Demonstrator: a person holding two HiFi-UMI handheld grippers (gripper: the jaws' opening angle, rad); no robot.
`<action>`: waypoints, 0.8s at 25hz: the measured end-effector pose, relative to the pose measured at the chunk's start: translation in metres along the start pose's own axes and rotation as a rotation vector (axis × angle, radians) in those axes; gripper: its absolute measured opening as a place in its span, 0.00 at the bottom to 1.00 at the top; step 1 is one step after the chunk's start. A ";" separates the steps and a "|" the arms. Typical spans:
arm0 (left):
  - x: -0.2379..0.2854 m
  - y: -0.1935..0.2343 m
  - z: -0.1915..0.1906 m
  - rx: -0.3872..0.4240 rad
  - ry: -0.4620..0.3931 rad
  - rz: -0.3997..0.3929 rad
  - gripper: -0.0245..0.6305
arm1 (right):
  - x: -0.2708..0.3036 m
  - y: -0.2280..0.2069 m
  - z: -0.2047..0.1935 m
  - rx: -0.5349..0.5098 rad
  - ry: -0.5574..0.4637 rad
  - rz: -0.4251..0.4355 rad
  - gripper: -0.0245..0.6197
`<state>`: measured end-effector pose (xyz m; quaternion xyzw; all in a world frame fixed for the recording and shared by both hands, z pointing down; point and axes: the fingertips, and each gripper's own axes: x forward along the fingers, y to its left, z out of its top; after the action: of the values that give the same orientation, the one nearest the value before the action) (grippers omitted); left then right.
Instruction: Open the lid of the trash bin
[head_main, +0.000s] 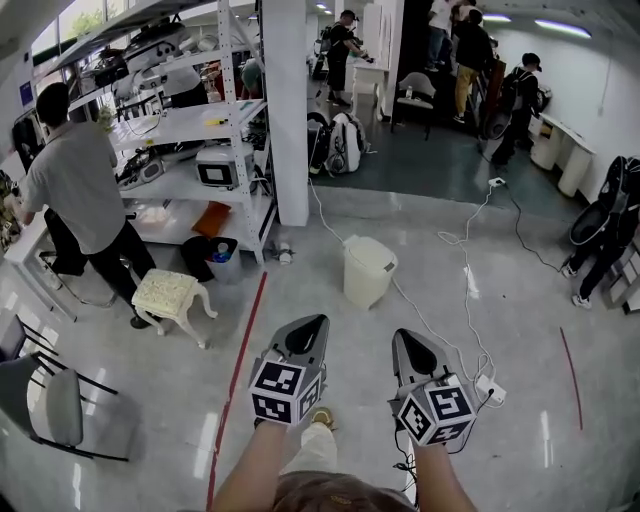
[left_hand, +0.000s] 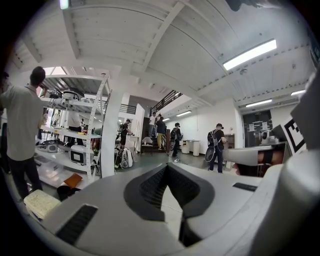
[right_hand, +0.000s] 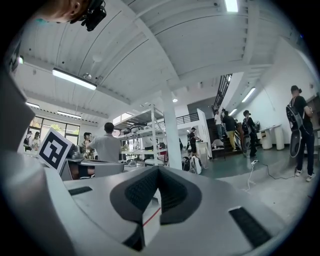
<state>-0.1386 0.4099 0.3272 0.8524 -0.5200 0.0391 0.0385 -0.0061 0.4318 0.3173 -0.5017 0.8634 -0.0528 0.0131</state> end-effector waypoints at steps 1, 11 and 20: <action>0.006 0.003 0.000 -0.002 -0.001 -0.001 0.03 | 0.005 -0.003 -0.001 0.000 0.003 0.000 0.08; 0.071 0.034 0.011 0.012 0.003 -0.029 0.03 | 0.068 -0.037 0.006 0.013 -0.001 -0.014 0.08; 0.142 0.070 0.027 0.018 0.005 -0.070 0.03 | 0.131 -0.075 0.019 0.019 -0.002 -0.050 0.08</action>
<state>-0.1351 0.2493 0.3170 0.8703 -0.4893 0.0445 0.0337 -0.0047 0.2794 0.3104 -0.5231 0.8500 -0.0607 0.0171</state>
